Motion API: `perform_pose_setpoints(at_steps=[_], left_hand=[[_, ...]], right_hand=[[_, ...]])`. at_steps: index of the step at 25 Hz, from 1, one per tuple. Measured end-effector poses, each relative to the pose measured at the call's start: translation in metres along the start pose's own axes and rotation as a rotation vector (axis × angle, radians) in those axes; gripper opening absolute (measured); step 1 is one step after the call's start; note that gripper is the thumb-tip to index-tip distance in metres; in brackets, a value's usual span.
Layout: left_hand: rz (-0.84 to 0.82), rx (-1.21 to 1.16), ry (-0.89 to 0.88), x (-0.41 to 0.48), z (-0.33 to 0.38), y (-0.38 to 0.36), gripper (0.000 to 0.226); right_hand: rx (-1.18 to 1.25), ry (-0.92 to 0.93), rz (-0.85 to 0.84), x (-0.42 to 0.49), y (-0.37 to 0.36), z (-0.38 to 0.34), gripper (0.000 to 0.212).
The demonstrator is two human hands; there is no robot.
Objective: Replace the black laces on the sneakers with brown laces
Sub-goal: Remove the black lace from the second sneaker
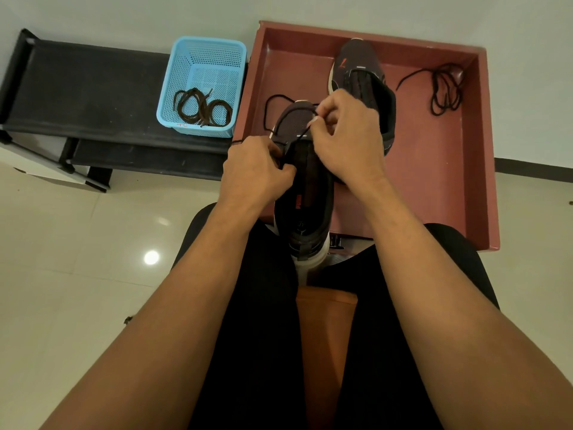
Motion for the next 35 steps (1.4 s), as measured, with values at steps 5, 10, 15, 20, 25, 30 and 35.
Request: perform_pose_setpoints(at_steps=[5, 10, 15, 20, 25, 30, 35], left_hand=[[-0.014, -0.011, -0.013, 0.000, 0.000, -0.001, 0.036], [-0.024, -0.010, -0.041, 0.001, 0.003, -0.001, 0.032], [-0.033, -0.028, -0.069, 0.001, 0.003, -0.002, 0.032], [-0.022, -0.035, -0.076, 0.001, 0.002, -0.001, 0.032], [-0.023, -0.028, -0.082, 0.000, 0.004, 0.000, 0.034], [-0.028, -0.017, -0.072, 0.000, 0.004, 0.000, 0.034], [-0.048, -0.033, -0.054, 0.001, 0.002, -0.001, 0.037]], right_hand=[[0.080, -0.127, 0.219, 0.000, 0.028, 0.013, 0.004], [-0.163, 0.076, 0.039, 0.000, 0.021, -0.009, 0.018], [-0.369, 0.154, -0.338, -0.008, -0.016, -0.017, 0.022], [-0.492, 0.079, -0.233, -0.009, -0.015, -0.016, 0.013], [-0.511, 0.054, -0.224, -0.009, -0.015, -0.015, 0.012], [-0.499, 0.089, -0.217, -0.008, -0.016, -0.020, 0.011], [-0.402, -0.005, 0.027, 0.006, 0.037, 0.001, 0.011]])
Point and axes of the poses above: each hand's wrist, its own x-axis towards the middle knuckle, its own y-axis out of the back of the hand, z = x × y, the point moved 7 cm from there along x, towards the middle knuckle, and after that the axes turned 14 degrees about y, right-handed, at the moved point
